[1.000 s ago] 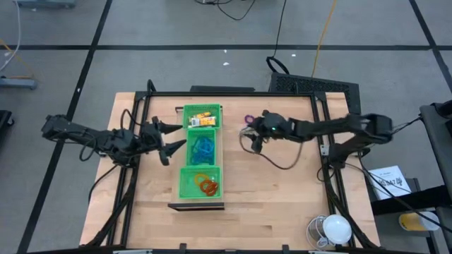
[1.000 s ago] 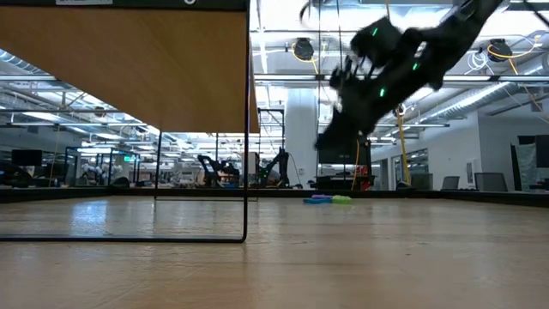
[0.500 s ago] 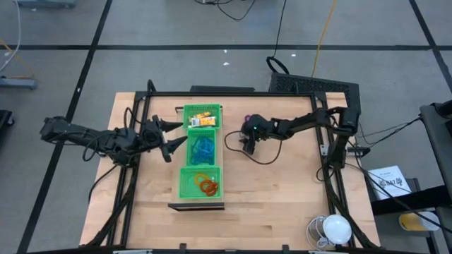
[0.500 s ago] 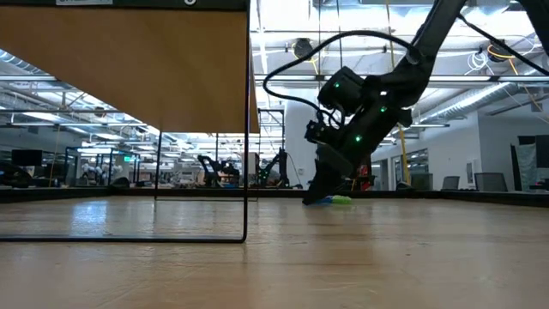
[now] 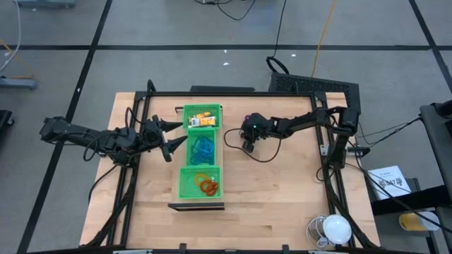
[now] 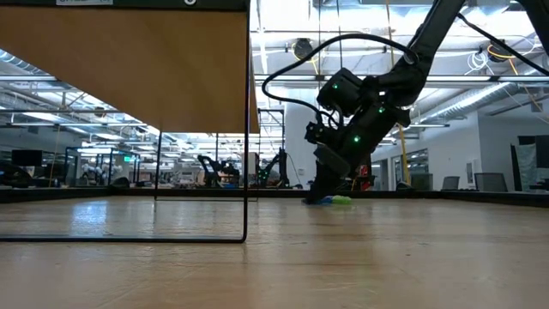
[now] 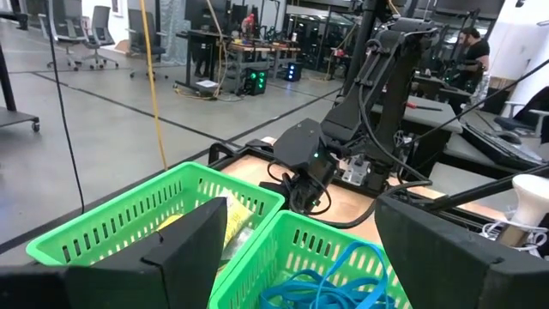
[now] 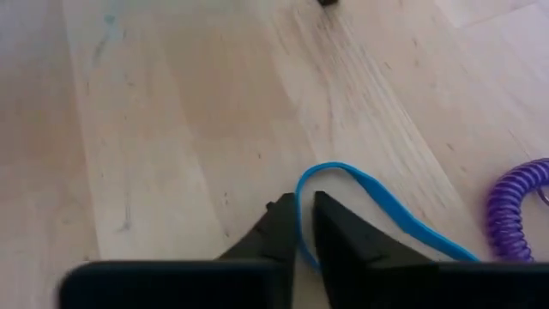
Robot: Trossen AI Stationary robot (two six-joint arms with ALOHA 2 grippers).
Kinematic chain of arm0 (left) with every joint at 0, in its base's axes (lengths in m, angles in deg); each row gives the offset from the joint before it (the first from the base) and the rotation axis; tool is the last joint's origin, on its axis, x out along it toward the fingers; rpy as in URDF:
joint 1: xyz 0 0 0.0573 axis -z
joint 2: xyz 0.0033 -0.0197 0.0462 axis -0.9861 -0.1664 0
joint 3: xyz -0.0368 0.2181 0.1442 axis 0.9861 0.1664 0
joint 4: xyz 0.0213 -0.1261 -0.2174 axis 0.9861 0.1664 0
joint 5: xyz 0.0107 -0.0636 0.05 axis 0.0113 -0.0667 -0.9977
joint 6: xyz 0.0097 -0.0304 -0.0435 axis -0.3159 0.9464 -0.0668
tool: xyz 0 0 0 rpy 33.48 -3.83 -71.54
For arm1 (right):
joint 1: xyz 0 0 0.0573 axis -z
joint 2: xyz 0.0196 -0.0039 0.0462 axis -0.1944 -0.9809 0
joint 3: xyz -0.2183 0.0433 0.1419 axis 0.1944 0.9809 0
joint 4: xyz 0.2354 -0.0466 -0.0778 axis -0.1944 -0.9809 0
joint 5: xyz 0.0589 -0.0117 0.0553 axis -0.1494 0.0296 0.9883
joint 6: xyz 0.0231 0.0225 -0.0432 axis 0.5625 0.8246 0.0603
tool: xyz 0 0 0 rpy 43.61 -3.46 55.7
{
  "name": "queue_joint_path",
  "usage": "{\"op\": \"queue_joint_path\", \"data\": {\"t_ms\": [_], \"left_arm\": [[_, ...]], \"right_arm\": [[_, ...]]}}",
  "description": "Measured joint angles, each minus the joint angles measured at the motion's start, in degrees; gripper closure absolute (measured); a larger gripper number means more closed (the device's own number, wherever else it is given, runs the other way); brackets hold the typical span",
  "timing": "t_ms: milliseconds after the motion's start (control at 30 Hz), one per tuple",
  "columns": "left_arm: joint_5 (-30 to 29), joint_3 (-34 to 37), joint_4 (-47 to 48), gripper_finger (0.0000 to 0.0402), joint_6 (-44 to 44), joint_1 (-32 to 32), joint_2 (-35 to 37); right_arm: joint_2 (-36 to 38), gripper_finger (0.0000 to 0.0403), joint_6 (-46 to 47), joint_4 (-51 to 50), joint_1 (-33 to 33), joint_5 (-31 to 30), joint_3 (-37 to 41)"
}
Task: Pick & Place Office Desk Supplies
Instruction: Put the blue rubber band into the center green bin on the shelf
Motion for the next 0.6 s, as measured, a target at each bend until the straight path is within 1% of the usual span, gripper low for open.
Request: {"op": "queue_joint_path", "data": {"t_ms": [67, 100, 267, 433, 600], "left_arm": [[0.0, 0.0, 0.0, 0.0094, 0.0, 0.0, 0.0], [0.0, 0.0, 0.0, 0.0094, 0.1, 0.0, 0.0], [0.0, 0.0, 0.0, 0.0094, 0.1, 0.0, 0.0], [-0.1, 0.0, 0.0, 0.0094, 0.8, 0.0, 0.0], [0.1, 0.0, -0.1, 0.0094, 2.1, 0.0, 0.0]], "right_arm": [[0.0, 0.0391, 0.0, -0.1, 0.0, 0.1, 0.0], [0.0, 0.0397, 0.0, -0.1, 0.0, 0.1, 0.0], [0.1, 0.04, -0.1, 1.2, -0.3, -0.6, 0.1], [4.8, 0.0402, -1.2, 1.7, -1.4, 0.7, 0.6], [12.4, 0.0402, -1.9, 3.1, -2.4, 1.5, 0.2]]}}
